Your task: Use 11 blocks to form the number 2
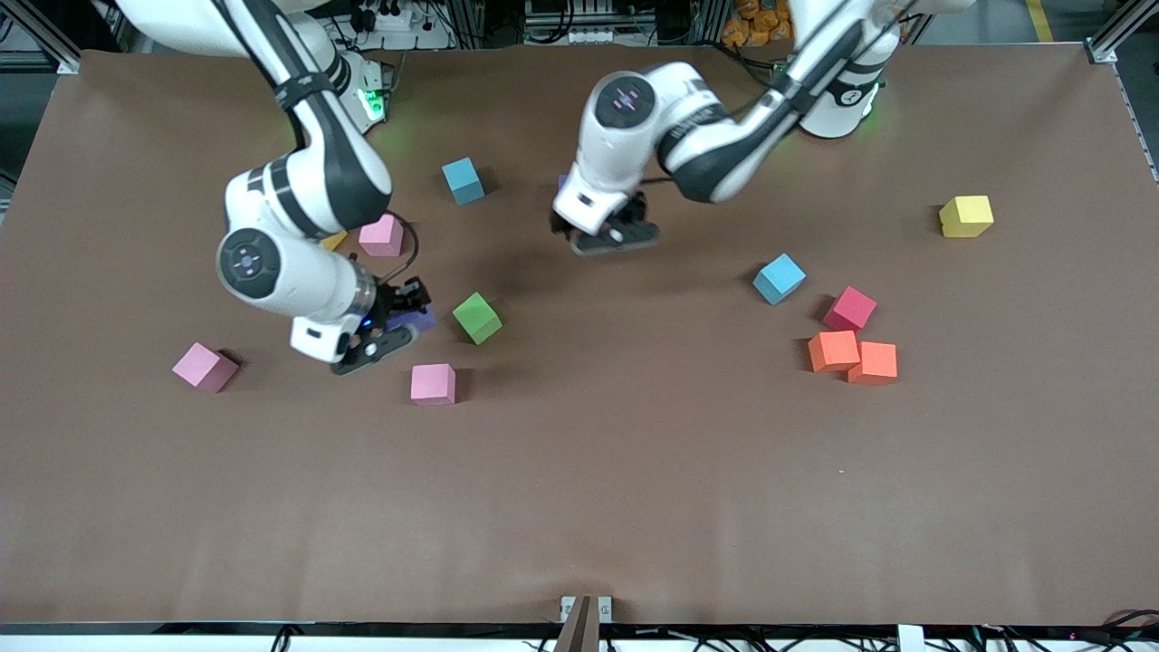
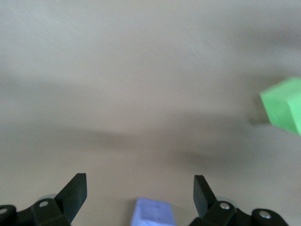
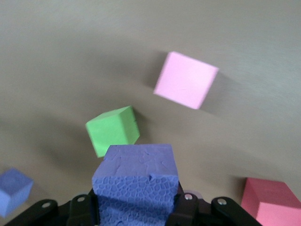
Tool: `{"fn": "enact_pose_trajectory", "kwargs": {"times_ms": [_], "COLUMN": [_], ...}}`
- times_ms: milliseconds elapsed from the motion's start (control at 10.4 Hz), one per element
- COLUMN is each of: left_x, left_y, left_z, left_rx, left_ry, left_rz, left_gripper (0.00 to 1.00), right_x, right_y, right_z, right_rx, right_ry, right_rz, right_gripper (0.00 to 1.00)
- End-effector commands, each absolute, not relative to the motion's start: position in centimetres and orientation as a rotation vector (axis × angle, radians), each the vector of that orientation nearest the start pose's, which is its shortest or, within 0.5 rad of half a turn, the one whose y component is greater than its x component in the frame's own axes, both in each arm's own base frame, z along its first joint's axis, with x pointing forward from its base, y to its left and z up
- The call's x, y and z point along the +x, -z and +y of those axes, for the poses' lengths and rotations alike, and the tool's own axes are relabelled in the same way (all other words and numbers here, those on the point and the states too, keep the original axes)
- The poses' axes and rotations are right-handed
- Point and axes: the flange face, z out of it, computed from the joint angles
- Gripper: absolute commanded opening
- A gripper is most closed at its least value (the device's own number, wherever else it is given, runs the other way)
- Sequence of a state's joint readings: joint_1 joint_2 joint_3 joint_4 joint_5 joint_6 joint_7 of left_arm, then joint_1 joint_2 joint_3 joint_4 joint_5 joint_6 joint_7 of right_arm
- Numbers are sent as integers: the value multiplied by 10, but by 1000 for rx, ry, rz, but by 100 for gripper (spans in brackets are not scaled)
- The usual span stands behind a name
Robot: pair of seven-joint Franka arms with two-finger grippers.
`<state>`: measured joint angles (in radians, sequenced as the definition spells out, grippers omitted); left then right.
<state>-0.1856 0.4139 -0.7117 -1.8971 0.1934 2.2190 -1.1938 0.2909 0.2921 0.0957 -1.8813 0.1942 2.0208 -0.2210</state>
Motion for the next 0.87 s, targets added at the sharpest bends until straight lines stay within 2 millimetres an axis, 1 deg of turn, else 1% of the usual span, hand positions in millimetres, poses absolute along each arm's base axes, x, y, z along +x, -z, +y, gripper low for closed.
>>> {"fn": "enact_pose_trajectory", "kwargs": {"times_ms": [0, 96, 193, 289, 386, 482, 578, 675, 771], "left_x": [453, 470, 485, 493, 495, 505, 513, 512, 510], "left_y": [-338, -332, -322, -310, -301, -299, -296, -292, -297], "left_z": [-397, -363, -327, -297, -267, -231, -200, -186, -181], "left_rx": [-3106, -3073, -3021, -2975, -2927, -2875, -2815, -2779, -2781], "left_ry": [-115, -118, -116, -130, -135, -132, -167, -216, -227], "left_rz": [-420, -478, -570, -629, -681, -772, -838, -825, -796], "left_gripper": [100, 100, 100, 100, 100, 100, 100, 100, 100], "right_x": [503, 478, 447, 407, 374, 345, 322, 299, 277], "right_y": [-351, -349, -345, -336, -323, -312, -304, -295, -287], "right_z": [262, 280, 302, 327, 345, 363, 376, 388, 398], "right_rx": [-2766, -2719, -2666, -2623, -2579, -2529, -2485, -2432, -2378], "right_ry": [-225, -218, -205, -159, -121, -111, -110, -106, -108], "right_rz": [-1082, -1261, -1405, -1558, -1667, -1756, -1833, -1950, -2055], "right_gripper": [4, 3, 3, 3, 3, 3, 3, 2, 0]}}
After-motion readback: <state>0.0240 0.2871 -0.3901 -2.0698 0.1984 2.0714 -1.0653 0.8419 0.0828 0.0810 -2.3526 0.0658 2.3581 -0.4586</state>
